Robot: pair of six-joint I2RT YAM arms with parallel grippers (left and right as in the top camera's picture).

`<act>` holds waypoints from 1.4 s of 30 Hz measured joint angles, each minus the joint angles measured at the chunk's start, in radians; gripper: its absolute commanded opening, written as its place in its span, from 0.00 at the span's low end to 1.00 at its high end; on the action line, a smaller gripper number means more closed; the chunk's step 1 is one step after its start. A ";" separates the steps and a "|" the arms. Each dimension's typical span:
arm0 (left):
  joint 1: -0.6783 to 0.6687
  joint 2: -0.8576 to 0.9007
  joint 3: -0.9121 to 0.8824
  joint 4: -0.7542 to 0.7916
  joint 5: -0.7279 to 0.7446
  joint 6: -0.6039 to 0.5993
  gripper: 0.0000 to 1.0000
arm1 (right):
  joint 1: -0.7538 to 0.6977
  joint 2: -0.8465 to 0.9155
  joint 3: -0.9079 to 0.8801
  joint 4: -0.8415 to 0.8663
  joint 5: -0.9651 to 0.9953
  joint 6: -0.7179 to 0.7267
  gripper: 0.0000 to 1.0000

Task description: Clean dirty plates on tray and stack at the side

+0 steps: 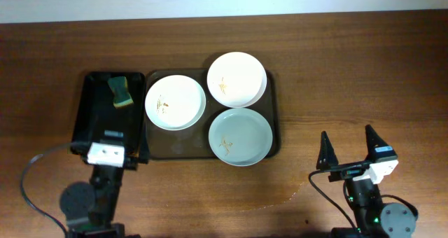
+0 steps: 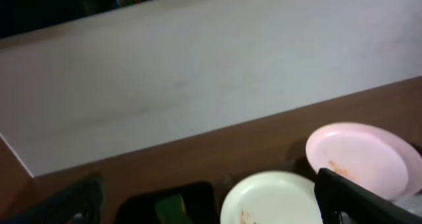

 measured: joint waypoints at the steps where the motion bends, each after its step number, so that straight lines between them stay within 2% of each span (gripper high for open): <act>1: 0.000 0.037 0.040 -0.023 0.008 0.000 0.99 | 0.000 0.031 0.027 -0.018 -0.013 0.001 0.98; 5: 0.001 0.319 0.330 -0.251 0.084 0.000 0.99 | 0.000 0.320 0.257 -0.165 -0.082 0.000 0.99; 10: 0.000 0.704 0.776 -0.673 0.193 0.000 0.99 | 0.000 0.670 0.621 -0.468 -0.110 0.002 0.98; 15: 0.000 1.034 1.155 -1.083 0.219 0.000 0.99 | 0.030 1.047 0.946 -0.776 -0.140 0.003 0.99; 16: 0.000 1.079 1.199 -1.107 0.221 -0.002 0.99 | 0.049 1.117 0.990 -0.786 -0.157 0.004 0.98; 18: 0.000 1.138 1.221 -1.131 0.232 -0.011 0.99 | 0.074 1.222 1.032 -0.700 -0.208 0.005 0.98; 19: 0.000 1.155 1.221 -1.139 0.234 -0.015 0.99 | 0.080 1.263 1.036 -0.658 -0.250 0.017 0.94; 20: 0.000 1.169 1.221 -1.139 0.237 -0.022 0.99 | 0.092 1.337 1.039 -0.561 -0.353 0.056 0.87; 23: 0.000 1.173 1.223 -1.120 0.247 -0.027 0.99 | 0.142 1.442 1.046 -0.364 -0.456 0.157 0.85; 25: 0.000 1.173 1.223 -1.118 0.245 -0.027 0.99 | 0.233 1.533 1.051 -0.268 -0.468 0.254 0.81; 27: 0.000 1.173 1.223 -1.119 0.180 -0.079 0.99 | 0.365 1.624 1.054 -0.218 -0.392 0.360 0.74; 30: 0.029 1.174 1.223 -1.118 0.024 -0.247 0.99 | 0.554 1.758 1.123 -0.255 -0.212 0.450 0.72; 33: 0.076 1.174 1.223 -1.105 -0.083 -0.347 0.99 | 0.621 1.890 1.334 -0.474 -0.084 0.482 0.61; 36: 0.089 1.177 1.223 -1.083 -0.166 -0.388 0.99 | 0.644 2.042 1.559 -0.610 0.026 0.509 0.47; 42: 0.089 1.282 1.223 -1.025 -0.249 -0.402 0.99 | 0.673 2.199 1.590 -0.616 0.090 0.560 0.33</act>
